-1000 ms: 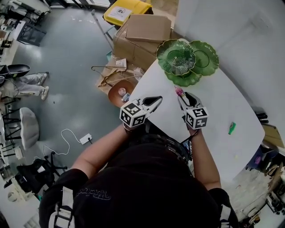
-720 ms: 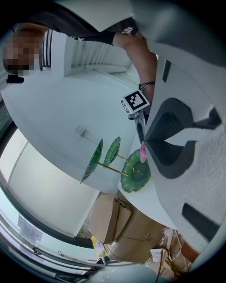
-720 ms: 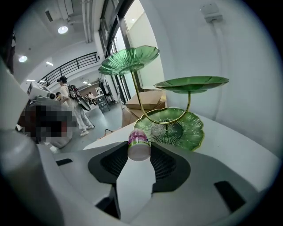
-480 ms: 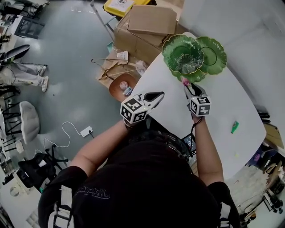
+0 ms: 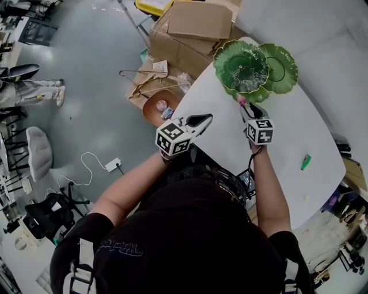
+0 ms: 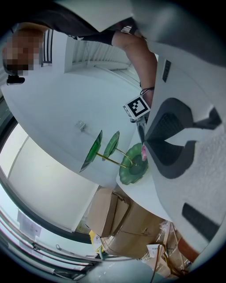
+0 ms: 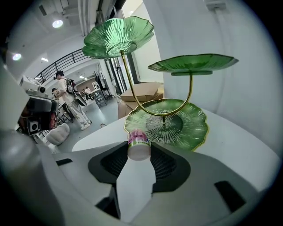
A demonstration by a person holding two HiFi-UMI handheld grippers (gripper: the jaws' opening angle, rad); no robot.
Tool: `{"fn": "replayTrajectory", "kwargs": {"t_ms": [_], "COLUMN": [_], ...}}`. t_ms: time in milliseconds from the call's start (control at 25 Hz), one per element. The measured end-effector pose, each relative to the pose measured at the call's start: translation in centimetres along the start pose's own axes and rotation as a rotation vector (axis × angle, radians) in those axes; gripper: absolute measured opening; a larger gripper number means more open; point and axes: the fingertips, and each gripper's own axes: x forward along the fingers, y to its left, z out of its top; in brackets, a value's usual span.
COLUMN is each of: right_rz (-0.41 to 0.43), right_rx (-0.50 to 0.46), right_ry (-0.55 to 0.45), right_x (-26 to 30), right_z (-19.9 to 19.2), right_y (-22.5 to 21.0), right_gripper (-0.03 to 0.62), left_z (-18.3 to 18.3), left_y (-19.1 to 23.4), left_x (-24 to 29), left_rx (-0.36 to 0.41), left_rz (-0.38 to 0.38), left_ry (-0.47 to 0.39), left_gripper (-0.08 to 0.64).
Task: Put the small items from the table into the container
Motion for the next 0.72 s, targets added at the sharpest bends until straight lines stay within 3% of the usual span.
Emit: {"fn": "replayTrajectory", "kwargs": {"t_ms": [720], "right_rz": [0.028], "right_rx": [-0.005], "right_ry": [-0.044], "right_x": [-1.3], "right_z": [0.5], "right_y": [0.8], "right_gripper": [0.167], "left_z": [-0.5], "left_y": [-0.7], "left_x": [-0.7], "left_rx": [-0.014], "left_rz": [0.004], "left_ry": [-0.01], "left_gripper": [0.003]}}
